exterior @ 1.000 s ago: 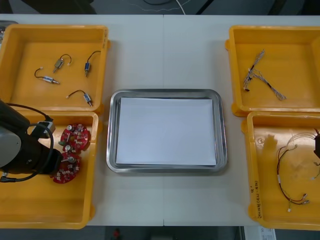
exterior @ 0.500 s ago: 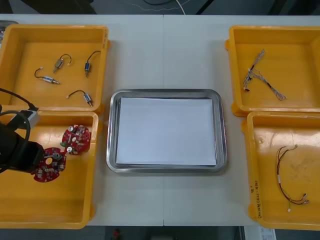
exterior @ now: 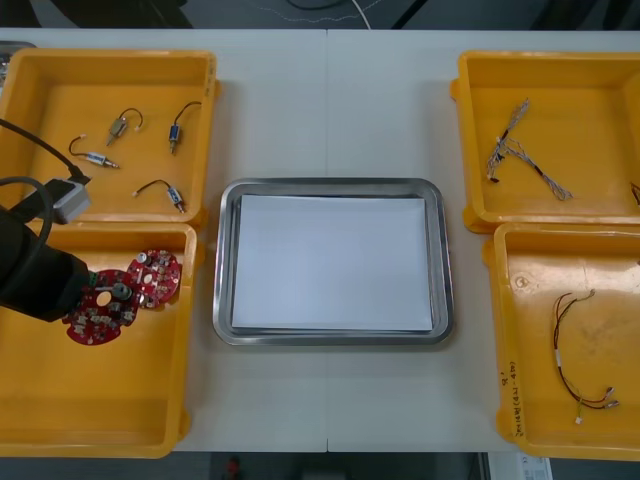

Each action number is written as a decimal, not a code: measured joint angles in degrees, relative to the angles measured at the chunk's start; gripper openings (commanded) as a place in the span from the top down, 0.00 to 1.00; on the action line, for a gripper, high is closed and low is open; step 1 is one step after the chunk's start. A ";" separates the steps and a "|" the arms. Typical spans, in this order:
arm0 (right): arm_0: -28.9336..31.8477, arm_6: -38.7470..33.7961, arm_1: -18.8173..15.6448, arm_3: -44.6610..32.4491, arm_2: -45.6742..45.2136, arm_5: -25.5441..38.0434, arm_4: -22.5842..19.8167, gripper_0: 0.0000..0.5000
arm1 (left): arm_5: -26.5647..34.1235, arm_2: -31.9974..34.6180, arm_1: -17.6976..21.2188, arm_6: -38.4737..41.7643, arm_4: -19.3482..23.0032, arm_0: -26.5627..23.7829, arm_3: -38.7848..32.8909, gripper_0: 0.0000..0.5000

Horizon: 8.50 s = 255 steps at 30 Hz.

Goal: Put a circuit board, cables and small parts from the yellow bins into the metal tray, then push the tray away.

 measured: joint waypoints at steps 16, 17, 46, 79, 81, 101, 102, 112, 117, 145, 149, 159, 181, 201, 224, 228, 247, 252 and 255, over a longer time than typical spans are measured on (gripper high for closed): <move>0.02 0.18 -5.43 -7.36 0.98 0.03 -13.37 1.00 | 0.08 -17.08 -0.75 0.00 0.84 -19.43 6.60 1.00; 0.04 0.31 -5.62 -7.62 1.03 0.03 -13.39 1.00 | 0.08 -18.01 -1.25 0.00 0.82 -20.68 7.45 1.00; 1.57 3.94 -7.56 -7.88 4.91 0.03 -14.02 1.00 | -11.30 -41.08 -16.24 0.00 -10.98 -32.15 23.30 1.00; 1.68 3.97 -9.16 -7.22 7.67 0.03 -12.15 1.00 | -18.19 -48.13 -16.39 0.03 -13.92 -32.15 28.06 0.00; 1.68 3.97 -9.16 -7.21 7.68 0.03 -12.06 1.00 | -18.52 -48.14 -16.41 0.08 -13.92 -32.15 28.07 0.00; -5.25 6.87 -9.16 -7.18 9.83 0.03 -19.03 1.00 | -15.91 -42.31 -17.04 1.47 -13.71 -32.21 26.48 0.00; -6.08 6.87 -9.16 -7.18 10.72 0.03 -19.07 1.00 | -15.03 -41.12 -17.16 2.01 -13.68 -32.21 26.11 0.00; -16.07 6.87 -9.18 -7.16 25.99 0.04 -19.16 1.00 | -6.39 -31.24 -17.35 3.59 -12.36 -32.22 23.52 0.00; -19.30 6.88 -9.22 -7.14 34.42 0.04 -16.96 1.00 | -2.23 -25.28 -17.33 3.59 -11.29 -32.23 23.35 0.00; -23.76 15.22 -2.76 3.70 60.58 -6.73 4.07 1.00 | 0.09 -11.17 -12.64 3.45 -17.96 -32.30 34.99 0.00; -24.93 15.34 -0.98 7.02 61.67 -9.03 4.95 1.00 | -0.43 -10.66 -12.64 3.34 -20.92 -32.39 38.30 0.00; -28.45 22.17 -0.12 12.22 69.49 -15.57 11.03 1.00 | -5.24 -7.82 -12.64 1.88 -25.04 -32.45 46.29 0.00; -28.66 41.04 0.12 23.12 73.06 -23.85 12.43 1.00 | -22.46 -7.64 -12.64 1.89 -25.51 -32.46 59.66 0.00; -28.66 41.04 0.50 25.52 73.78 -23.88 13.41 0.00 | -31.39 -8.15 -15.08 8.41 -31.53 -32.46 64.87 0.00; -28.66 41.03 1.49 17.67 73.32 -13.70 21.19 0.00 | -38.53 -9.01 -18.38 15.43 -35.21 -34.08 73.47 0.00; -28.66 41.03 2.74 17.53 70.75 -10.09 21.19 0.00 | -39.38 -9.01 -18.50 15.43 -35.21 -34.18 74.58 0.00; -28.66 41.04 4.10 7.22 50.67 0.00 21.20 0.00 | -39.67 -9.31 -18.68 15.42 -34.36 -34.23 76.22 1.00; -28.66 41.04 2.84 6.78 45.41 0.01 20.92 0.00 | -39.68 -9.49 -18.69 15.42 -34.07 -34.23 76.22 1.00; -28.66 41.04 1.62 7.45 42.43 0.01 20.48 0.00 | -39.68 -9.50 -18.69 15.42 -34.03 -34.23 76.22 1.00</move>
